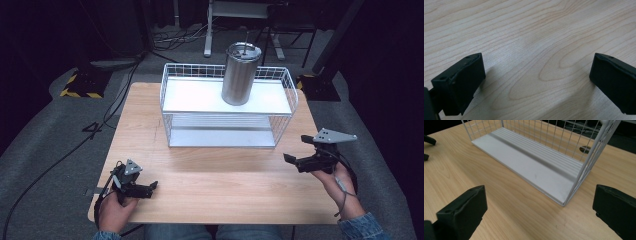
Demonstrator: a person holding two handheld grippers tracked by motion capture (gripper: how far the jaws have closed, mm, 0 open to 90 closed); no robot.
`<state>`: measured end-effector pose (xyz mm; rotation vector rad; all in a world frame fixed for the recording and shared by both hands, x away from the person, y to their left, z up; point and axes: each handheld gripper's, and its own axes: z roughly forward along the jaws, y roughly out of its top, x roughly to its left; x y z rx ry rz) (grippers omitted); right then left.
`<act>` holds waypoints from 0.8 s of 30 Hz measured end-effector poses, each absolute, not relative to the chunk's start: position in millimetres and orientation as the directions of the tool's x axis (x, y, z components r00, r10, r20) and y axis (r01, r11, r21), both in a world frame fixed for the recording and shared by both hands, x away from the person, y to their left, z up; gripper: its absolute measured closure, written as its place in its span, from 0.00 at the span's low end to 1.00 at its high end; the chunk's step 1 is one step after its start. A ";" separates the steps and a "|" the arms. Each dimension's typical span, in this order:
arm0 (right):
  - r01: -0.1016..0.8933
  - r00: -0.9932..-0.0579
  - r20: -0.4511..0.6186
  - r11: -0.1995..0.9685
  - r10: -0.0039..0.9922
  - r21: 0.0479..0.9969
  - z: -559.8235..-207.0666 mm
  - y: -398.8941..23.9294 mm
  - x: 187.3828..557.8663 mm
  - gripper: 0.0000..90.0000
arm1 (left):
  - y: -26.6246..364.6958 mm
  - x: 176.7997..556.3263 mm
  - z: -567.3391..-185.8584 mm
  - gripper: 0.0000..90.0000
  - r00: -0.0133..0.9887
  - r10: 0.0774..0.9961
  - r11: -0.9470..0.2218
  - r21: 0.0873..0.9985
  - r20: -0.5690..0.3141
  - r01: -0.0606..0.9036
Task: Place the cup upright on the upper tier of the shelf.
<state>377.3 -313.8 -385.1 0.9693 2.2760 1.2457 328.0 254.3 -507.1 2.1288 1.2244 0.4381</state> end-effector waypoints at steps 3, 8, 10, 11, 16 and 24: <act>0.407 -0.693 0.012 0.378 0.721 0.831 -398.3 -316.4 374.6 0.00 | 254.3 328.0 -507.1 0.01 0.511 0.859 -0.365 0.669 -0.026 0.647; 0.427 -0.687 0.019 0.382 0.727 0.820 -417.0 -319.6 371.3 0.00 | 254.3 328.0 -507.1 0.01 0.511 0.859 -0.365 0.669 -0.026 0.647; 0.432 -0.686 0.017 0.388 0.727 0.814 -423.9 -319.8 370.2 0.00 | 254.3 327.9 -507.0 0.01 0.511 0.859 -0.365 0.668 -0.026 0.648; 0.434 -0.688 0.017 0.391 0.726 0.812 -428.2 -319.9 369.5 0.00 | 254.3 328.0 -507.1 0.01 0.511 0.859 -0.365 0.669 -0.027 0.647; 0.445 -0.690 0.012 0.410 0.724 0.796 -444.8 -320.0 367.4 0.01 | 254.4 328.0 -507.1 0.01 0.512 0.859 -0.365 0.669 -0.026 0.647; 0.466 -0.685 0.016 0.422 0.728 0.778 -467.2 -320.5 364.7 0.02 | 254.3 327.9 -507.1 0.01 0.511 0.859 -0.364 0.669 -0.028 0.648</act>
